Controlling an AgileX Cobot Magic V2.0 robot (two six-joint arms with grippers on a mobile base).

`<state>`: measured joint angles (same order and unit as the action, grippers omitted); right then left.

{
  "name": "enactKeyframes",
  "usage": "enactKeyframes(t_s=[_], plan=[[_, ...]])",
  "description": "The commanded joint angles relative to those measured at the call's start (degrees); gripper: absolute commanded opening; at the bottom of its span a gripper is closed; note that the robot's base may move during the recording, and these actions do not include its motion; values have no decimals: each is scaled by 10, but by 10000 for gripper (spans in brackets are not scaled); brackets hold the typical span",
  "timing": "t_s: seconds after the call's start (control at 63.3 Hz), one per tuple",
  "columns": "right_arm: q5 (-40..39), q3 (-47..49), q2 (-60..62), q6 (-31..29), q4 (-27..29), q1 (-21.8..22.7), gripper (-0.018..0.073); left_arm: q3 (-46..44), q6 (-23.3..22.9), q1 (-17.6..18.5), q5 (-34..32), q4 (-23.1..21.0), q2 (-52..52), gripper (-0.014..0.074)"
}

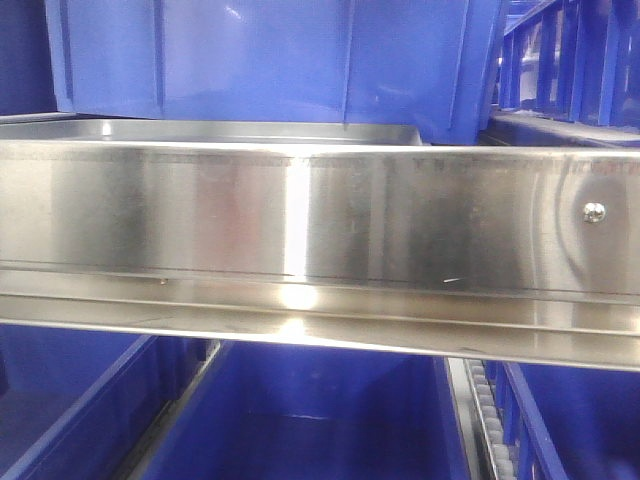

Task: Stack silver trays without gaps
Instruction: 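Lower the held silver tray onto the tray already on the rack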

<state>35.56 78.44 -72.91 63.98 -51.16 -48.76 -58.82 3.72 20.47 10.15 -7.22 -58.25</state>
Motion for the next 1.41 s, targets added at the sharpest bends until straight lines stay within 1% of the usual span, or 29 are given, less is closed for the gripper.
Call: enactKeyframes(t_s=[0.0,0.111,0.19,0.3,0.379,0.553,0.648,0.743,0.79,0.98,1.391], plan=[[-59,1,-29,-5,40,-13,-79,-3,-22,-12,26,-1,-26,-16],[0,1,-54,-21,50,-24,-79,-3,-71,-57,54,-1,-49,-16],[34,1,-69,-22,59,-31,-79,-3,-75,-90,81,-3,-62,-16],[77,1,-92,-26,69,-32,-79,-3,-75,-112,131,-4,-82,-16],[107,1,-107,-28,81,-32,-79,-3,-75,-108,156,-5,-95,-16],[134,1,-129,-84,139,-32,-79,-3,-74,-76,174,-5,-109,-16],[154,1,-139,-97,140,-32,-79,-3,-74,-65,177,-5,-109,-16],[174,1,-147,-97,141,-31,-79,-3,-74,-65,180,2,-109,-16],[172,1,-153,-97,142,-31,-79,-3,-67,-65,177,6,-113,-16],[158,1,-160,-97,138,-30,-79,-3,-67,-65,186,18,-117,-16],[146,1,-160,-97,129,-30,-79,-3,-67,-65,188,18,-117,-16]])
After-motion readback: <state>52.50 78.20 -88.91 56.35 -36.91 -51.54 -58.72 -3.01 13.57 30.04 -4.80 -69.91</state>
